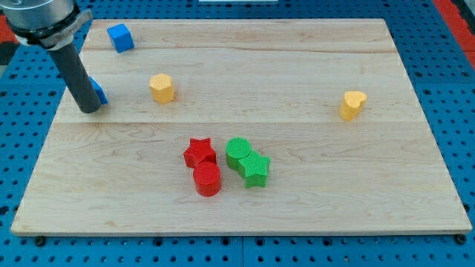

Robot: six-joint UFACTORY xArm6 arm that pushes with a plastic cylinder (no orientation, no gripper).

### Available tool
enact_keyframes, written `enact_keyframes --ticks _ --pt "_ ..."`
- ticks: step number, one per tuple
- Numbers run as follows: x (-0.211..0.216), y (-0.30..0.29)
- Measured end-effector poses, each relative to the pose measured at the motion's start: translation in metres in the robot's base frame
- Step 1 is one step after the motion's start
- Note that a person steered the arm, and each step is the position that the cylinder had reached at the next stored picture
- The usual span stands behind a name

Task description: Push the blue triangle into yellow hexagon

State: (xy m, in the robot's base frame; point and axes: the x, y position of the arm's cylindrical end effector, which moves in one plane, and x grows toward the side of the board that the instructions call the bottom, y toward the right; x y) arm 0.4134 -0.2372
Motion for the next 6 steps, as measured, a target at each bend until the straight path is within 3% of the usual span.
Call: enact_keyframes --ticks 2,3,4,6 --pt "0.0 -0.068" --pt "-0.015 -0.056" --pt "-0.024 -0.028" --pt "-0.024 0.086"
